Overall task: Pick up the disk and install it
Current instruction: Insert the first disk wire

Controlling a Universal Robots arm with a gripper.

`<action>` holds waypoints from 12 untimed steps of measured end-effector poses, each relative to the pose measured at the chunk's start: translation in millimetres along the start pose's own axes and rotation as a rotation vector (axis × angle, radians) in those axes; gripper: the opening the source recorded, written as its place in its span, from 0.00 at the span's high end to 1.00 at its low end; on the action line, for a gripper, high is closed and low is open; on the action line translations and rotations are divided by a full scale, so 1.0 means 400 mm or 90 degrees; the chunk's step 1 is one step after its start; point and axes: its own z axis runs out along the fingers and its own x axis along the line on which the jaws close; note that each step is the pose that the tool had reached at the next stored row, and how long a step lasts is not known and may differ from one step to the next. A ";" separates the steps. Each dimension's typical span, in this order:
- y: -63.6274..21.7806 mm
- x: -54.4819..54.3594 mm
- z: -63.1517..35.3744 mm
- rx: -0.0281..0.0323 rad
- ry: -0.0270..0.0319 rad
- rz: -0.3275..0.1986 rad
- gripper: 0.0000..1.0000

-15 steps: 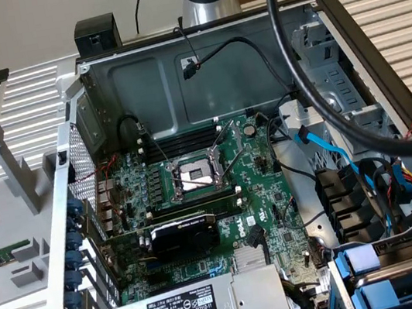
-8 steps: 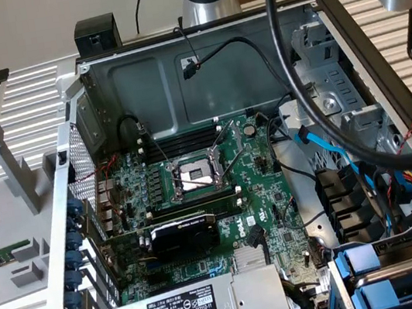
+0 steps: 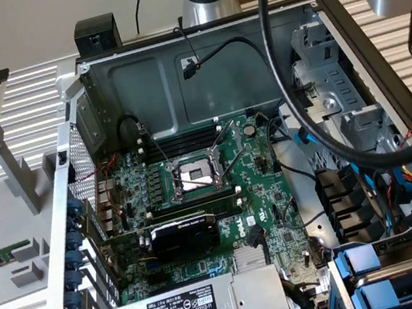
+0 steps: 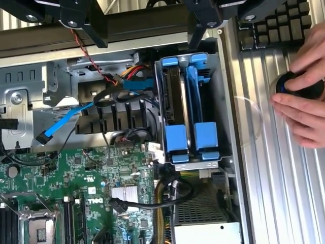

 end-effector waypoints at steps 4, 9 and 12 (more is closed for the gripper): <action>-0.001 0.001 0.013 0.0009 -0.0068 0.022 0.27; -0.001 0.003 0.032 0.0034 -0.0087 0.053 0.27; 0.000 0.003 0.038 0.0051 -0.0102 0.077 0.27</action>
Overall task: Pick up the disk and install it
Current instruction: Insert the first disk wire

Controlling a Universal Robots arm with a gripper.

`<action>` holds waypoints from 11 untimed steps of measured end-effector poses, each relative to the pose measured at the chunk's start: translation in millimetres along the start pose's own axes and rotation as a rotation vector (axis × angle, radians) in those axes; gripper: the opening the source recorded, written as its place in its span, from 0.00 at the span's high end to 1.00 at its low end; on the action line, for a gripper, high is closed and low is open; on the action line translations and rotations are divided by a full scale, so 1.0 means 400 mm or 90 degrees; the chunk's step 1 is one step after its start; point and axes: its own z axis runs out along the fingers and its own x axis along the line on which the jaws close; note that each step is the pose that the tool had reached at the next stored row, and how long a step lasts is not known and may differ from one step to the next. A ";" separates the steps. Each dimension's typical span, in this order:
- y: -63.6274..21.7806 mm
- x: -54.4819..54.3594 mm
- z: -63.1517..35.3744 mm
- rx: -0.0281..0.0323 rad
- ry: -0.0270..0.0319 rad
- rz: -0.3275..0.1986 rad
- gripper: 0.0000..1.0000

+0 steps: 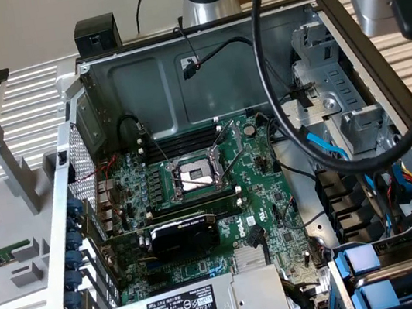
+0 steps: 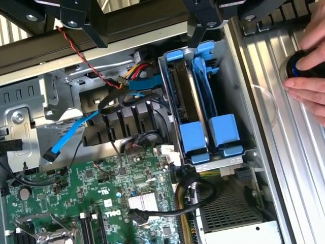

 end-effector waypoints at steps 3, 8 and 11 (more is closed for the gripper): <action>0.004 -0.003 0.004 -0.0007 -0.0046 0.004 0.27; 0.008 -0.013 0.013 -0.0029 -0.0136 0.006 0.27; 0.011 -0.019 0.020 -0.0043 -0.0189 0.008 0.27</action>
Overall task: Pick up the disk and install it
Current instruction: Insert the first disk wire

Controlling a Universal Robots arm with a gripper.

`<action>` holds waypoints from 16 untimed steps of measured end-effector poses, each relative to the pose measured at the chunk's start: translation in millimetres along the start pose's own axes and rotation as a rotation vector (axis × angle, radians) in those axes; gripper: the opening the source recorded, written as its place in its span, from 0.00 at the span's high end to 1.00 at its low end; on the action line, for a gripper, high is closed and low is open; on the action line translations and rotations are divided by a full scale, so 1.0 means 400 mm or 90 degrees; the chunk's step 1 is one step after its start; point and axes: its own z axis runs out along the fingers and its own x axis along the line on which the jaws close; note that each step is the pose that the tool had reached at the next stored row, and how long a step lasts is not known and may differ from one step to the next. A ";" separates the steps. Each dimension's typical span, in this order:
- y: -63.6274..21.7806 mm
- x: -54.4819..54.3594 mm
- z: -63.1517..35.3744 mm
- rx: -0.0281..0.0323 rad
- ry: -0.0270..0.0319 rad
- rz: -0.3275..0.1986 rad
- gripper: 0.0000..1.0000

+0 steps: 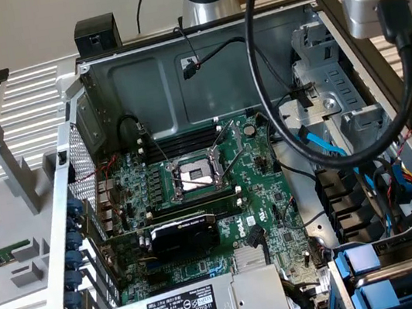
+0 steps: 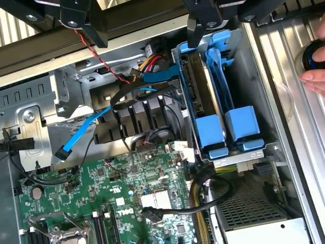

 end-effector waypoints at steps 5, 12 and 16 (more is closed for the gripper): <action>0.005 -0.016 0.007 -0.0001 -0.0011 0.002 0.27; 0.013 -0.026 0.018 0.0006 -0.0014 0.010 0.27; 0.019 -0.024 0.021 0.0009 -0.0020 0.018 0.27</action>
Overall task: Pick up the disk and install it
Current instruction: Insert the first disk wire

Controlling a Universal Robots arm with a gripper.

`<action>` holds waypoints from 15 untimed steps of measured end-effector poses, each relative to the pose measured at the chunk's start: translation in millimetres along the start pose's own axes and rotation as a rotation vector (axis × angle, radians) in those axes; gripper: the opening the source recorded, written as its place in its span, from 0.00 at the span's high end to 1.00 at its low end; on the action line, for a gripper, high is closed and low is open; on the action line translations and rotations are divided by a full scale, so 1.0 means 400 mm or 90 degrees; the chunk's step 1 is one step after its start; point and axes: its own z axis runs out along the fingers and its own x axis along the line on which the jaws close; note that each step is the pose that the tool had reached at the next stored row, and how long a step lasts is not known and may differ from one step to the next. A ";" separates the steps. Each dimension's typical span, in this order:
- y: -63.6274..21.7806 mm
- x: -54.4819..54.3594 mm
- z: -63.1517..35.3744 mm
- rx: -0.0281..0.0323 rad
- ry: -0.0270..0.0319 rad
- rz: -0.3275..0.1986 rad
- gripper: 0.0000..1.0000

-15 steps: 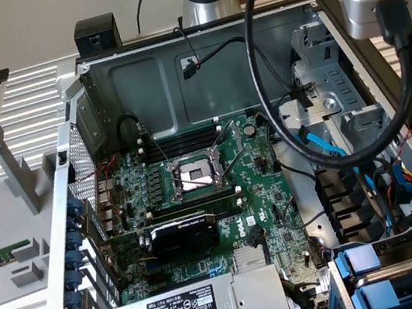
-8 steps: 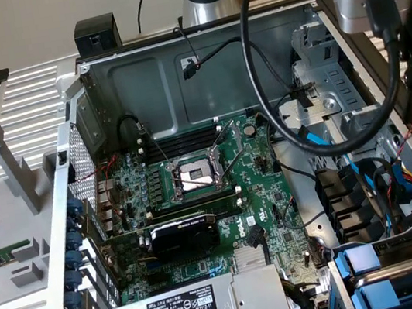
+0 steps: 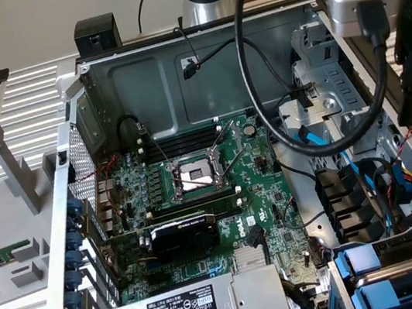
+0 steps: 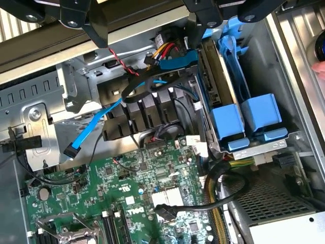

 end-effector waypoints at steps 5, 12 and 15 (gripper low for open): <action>0.018 0.004 -0.001 -0.0001 -0.0019 0.005 0.27; 0.027 0.007 -0.002 0.0031 -0.0066 0.039 0.27; 0.027 0.007 -0.001 0.0061 -0.0052 0.063 0.27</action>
